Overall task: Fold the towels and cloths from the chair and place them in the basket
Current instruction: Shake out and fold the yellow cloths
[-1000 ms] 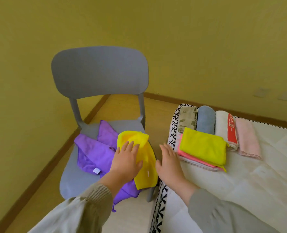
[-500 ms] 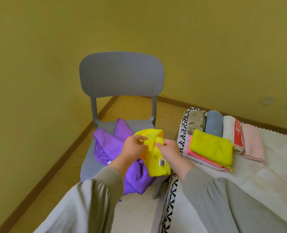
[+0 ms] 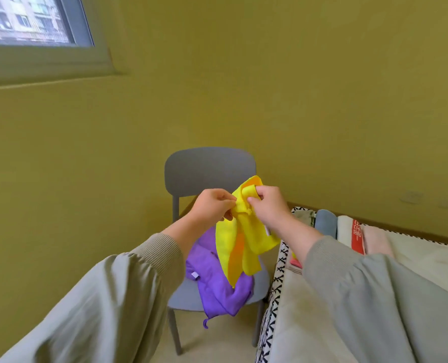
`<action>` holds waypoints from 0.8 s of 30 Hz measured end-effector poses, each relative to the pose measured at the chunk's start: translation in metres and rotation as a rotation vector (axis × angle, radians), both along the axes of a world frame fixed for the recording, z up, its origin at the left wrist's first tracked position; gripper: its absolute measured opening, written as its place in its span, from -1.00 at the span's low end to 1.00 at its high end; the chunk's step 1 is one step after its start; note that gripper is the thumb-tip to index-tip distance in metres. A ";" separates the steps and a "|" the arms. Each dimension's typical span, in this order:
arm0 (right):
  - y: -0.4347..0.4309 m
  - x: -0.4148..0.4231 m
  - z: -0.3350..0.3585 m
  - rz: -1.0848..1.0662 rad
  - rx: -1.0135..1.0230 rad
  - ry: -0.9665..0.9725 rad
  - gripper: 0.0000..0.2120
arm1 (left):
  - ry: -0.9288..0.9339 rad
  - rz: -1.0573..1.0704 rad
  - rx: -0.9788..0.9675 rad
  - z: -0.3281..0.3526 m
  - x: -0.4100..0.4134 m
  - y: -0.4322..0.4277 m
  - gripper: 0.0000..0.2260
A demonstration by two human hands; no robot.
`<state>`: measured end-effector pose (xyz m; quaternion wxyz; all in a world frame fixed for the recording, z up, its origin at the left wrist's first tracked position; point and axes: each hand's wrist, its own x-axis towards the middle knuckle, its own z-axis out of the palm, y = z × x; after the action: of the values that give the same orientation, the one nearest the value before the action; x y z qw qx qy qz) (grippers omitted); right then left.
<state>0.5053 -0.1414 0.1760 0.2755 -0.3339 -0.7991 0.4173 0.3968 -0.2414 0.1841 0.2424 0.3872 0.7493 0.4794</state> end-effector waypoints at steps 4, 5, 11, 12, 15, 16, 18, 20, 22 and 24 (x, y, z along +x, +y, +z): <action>-0.029 0.003 0.040 0.090 0.000 0.115 -0.88 | 0.031 0.031 0.023 0.049 0.004 -0.047 -0.79; -0.039 0.003 0.053 0.118 0.013 0.131 -0.82 | 0.063 0.058 0.033 0.060 0.003 -0.060 -0.78; -0.094 0.012 0.120 0.264 0.174 0.096 -0.72 | -0.056 0.044 -0.033 0.126 0.004 -0.107 -0.72; -0.101 0.014 0.128 0.259 0.199 0.098 -0.73 | -0.045 0.043 -0.061 0.134 0.005 -0.111 -0.73; -0.122 0.021 0.150 0.226 0.291 0.078 -0.70 | 0.249 0.093 -0.133 0.145 0.006 -0.122 -0.67; -0.129 0.024 0.157 0.224 0.309 0.076 -0.71 | 0.334 0.116 -0.130 0.150 0.008 -0.127 -0.63; -0.139 0.028 0.164 0.247 0.327 0.070 -0.75 | 0.295 0.078 -0.111 0.155 0.012 -0.133 -0.63; -0.147 0.031 0.170 0.245 0.349 0.065 -0.75 | 0.225 -0.033 -0.099 0.160 0.016 -0.142 -0.67; -0.150 0.033 0.176 0.228 0.360 0.074 -0.73 | 0.214 -0.099 -0.087 0.164 0.018 -0.149 -0.71; -0.153 0.031 0.182 0.208 0.374 0.090 -0.71 | 0.146 -0.159 -0.064 0.164 0.018 -0.157 -0.74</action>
<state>0.5365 -0.2942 0.3582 0.3237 -0.1738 -0.8795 0.3024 0.4150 -0.3980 0.3485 0.2366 0.4716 0.7468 0.4048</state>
